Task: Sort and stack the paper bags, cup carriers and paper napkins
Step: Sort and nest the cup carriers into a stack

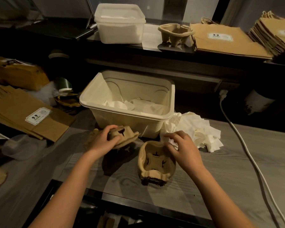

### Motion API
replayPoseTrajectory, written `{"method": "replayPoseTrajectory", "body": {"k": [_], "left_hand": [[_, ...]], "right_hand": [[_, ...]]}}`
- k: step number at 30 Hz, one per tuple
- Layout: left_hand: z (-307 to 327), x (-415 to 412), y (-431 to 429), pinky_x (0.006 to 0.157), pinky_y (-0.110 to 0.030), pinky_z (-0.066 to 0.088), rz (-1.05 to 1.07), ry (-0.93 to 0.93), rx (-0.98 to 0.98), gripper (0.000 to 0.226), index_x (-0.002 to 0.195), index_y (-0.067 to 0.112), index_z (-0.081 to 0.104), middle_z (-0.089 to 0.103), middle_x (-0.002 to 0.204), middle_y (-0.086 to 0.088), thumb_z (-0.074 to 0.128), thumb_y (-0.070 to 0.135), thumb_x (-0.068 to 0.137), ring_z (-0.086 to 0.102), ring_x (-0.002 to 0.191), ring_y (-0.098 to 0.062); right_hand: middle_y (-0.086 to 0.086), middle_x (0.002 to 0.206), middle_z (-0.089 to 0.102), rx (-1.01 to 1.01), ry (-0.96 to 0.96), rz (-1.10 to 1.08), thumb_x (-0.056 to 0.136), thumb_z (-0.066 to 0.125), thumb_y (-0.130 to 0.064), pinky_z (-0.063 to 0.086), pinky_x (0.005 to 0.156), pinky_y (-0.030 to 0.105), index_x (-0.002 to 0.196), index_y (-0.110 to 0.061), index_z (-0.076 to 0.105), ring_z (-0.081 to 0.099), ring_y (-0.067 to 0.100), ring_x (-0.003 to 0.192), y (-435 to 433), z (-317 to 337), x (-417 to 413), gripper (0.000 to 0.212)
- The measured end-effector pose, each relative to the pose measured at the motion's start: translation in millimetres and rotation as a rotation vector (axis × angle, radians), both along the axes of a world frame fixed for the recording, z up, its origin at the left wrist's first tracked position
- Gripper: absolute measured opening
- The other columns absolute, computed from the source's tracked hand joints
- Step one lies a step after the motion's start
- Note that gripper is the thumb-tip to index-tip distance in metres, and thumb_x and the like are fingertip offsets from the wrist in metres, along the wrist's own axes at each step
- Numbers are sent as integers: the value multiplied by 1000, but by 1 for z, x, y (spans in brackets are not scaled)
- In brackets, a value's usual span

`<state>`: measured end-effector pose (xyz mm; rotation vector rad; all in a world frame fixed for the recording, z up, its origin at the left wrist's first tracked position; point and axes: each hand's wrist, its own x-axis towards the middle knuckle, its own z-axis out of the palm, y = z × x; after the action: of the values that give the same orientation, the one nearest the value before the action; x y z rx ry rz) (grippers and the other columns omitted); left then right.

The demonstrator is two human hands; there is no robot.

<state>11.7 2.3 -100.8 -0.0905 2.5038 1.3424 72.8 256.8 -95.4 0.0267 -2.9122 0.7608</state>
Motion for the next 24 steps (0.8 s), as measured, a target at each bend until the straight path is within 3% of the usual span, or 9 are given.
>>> {"method": "replayPoseTrajectory", "body": {"k": [3,5,8,11,13,16,18,22,24], "left_hand": [[26,0,1,76,-28,47,27,-151,143,33,129,27,44,43,122,-4,47,30,96,48,109,-23],[40,4,1,71,-25,47,12,-207,201,21,115,33,49,49,119,-4,45,37,96,52,98,-19],[52,10,3,75,-25,49,-84,-228,231,11,100,43,52,50,105,6,44,44,94,53,93,-12],[61,15,13,67,-17,45,-212,-221,204,17,106,45,51,49,101,15,39,48,93,50,90,-2],[67,18,19,74,-18,46,-260,-219,228,24,107,45,52,54,109,12,35,53,92,52,96,-4],[73,20,20,99,-36,43,-292,-174,391,46,114,48,53,57,122,5,32,72,81,52,114,-13],[73,18,19,97,-37,45,-317,-114,475,61,125,47,48,57,127,6,46,78,72,53,117,-12],[68,16,28,88,-21,50,-353,37,343,63,133,41,36,55,123,16,68,28,80,53,111,5],[60,15,35,87,-23,52,-341,55,329,55,129,41,42,56,120,16,66,18,85,56,107,5]], "right_hand": [[-10,103,50,-54,165,100,86,64,-30,34,71,9,116,-26,62,45,7,100,-8,10,1,30],[-5,103,54,-69,285,170,82,66,-30,33,73,8,114,-24,63,44,6,97,-17,16,0,32],[-1,109,52,-63,373,257,80,55,-40,34,80,12,120,-26,59,41,9,101,-34,25,-2,42],[-2,112,52,14,421,308,79,54,-39,41,80,21,121,-28,57,41,12,102,-47,33,-7,43],[-2,104,57,29,471,301,80,53,-34,41,74,22,112,-24,63,43,11,97,-49,37,-10,36],[-6,94,59,-78,476,181,82,53,-33,37,67,14,100,-20,66,44,6,87,-41,45,-11,25],[-16,86,55,-269,346,73,84,61,-32,38,65,14,100,-25,61,47,0,78,-33,52,-10,18],[-16,87,61,-389,38,-8,85,65,-34,52,70,25,135,-34,37,60,2,79,-19,54,-9,58],[-10,91,66,-339,-7,0,86,60,-40,56,71,32,135,-39,37,63,6,82,-13,52,-6,55]]}}
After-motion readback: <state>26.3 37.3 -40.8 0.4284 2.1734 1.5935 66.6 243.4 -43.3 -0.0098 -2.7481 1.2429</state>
